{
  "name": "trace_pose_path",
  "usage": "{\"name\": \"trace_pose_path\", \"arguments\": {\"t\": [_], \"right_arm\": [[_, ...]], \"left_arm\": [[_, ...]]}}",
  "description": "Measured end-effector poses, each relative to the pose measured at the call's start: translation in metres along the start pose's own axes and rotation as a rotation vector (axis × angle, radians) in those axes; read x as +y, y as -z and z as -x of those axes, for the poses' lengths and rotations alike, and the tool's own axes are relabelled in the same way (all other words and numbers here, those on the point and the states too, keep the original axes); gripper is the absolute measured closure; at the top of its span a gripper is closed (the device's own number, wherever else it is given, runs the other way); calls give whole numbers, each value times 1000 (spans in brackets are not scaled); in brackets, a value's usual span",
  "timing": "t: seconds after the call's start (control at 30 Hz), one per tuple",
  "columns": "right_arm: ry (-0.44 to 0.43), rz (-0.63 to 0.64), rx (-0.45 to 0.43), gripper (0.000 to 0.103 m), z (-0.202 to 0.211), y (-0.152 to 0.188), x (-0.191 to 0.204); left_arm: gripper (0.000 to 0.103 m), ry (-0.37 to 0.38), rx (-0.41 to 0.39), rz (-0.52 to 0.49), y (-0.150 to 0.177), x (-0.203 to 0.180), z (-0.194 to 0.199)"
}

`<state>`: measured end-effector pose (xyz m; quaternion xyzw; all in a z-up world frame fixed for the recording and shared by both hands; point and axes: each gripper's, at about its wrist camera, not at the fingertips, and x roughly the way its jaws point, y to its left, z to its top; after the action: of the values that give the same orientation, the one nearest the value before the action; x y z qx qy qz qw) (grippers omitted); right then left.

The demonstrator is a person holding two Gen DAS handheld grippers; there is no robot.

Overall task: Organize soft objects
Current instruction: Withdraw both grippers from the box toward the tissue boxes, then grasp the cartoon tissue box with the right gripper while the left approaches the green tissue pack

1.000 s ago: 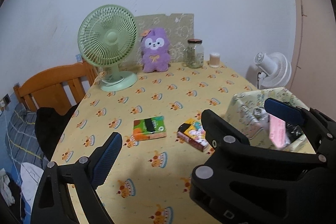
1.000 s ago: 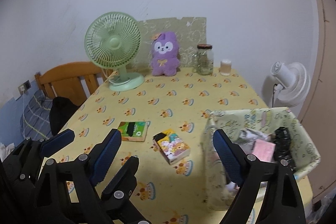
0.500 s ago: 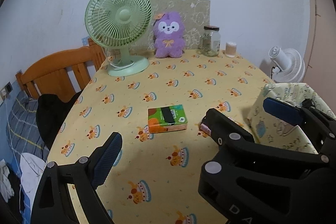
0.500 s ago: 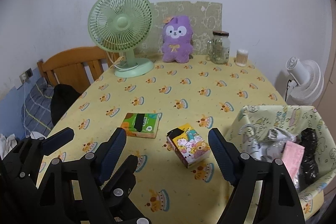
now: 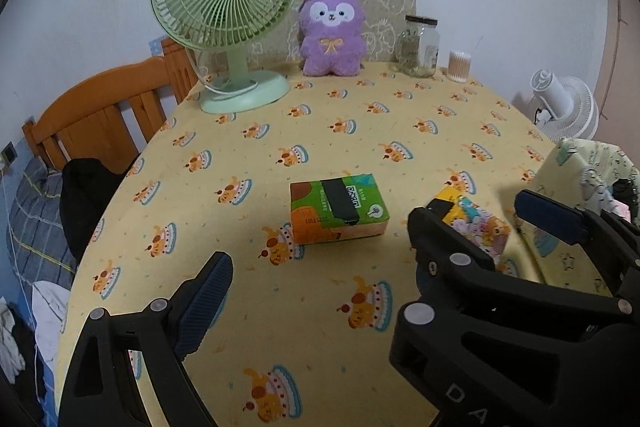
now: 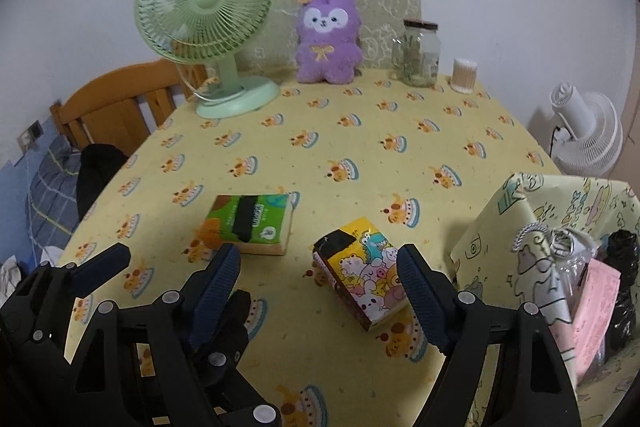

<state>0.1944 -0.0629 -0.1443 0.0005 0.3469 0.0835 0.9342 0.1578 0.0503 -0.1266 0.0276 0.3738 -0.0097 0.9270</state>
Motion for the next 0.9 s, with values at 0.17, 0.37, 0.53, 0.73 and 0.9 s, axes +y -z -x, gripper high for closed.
{"name": "trace_pose_path", "arguments": {"t": [0.17, 0.37, 0.53, 0.73, 0.9], "right_arm": [[29, -28, 25, 20, -15, -1, -5], [75, -43, 58, 20, -30, -3, -12], [90, -50, 94, 20, -45, -2, -15], [104, -41, 119, 21, -58, -2, -16], [137, -26, 136, 30, -68, -3, -16]], "left_arm": [[9, -13, 23, -9, -4, -1, -15], [9, -2, 46, -19, -8, -4, -31], [9, -12, 88, -31, -7, -4, -46], [9, -10, 124, -44, -6, -5, -54], [9, -29, 141, -65, -7, -7, -59]]}}
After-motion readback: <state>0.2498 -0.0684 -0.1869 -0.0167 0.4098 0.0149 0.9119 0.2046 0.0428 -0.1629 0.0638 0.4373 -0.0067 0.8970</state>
